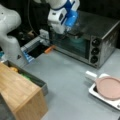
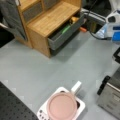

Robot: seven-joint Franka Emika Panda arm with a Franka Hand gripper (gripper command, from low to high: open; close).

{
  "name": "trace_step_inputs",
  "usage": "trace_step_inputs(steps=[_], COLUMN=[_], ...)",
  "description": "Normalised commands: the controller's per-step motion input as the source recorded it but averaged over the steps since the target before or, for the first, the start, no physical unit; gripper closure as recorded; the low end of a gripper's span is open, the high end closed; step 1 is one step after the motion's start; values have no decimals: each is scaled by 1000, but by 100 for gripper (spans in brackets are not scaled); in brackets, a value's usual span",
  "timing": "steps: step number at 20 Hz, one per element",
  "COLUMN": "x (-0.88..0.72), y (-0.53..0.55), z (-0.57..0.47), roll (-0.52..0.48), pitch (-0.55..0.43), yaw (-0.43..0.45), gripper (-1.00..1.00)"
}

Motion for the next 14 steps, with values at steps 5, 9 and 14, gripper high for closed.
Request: trace_step_inputs(steps=[5,9,14], x=[-137,-156,-167], y=[-1,-74,-205], z=[-228,-282,-333], roll=[156,161,176], pitch=[-142,-160,-174], yaw=[-36,-12,11], gripper=[-100,-100,-100])
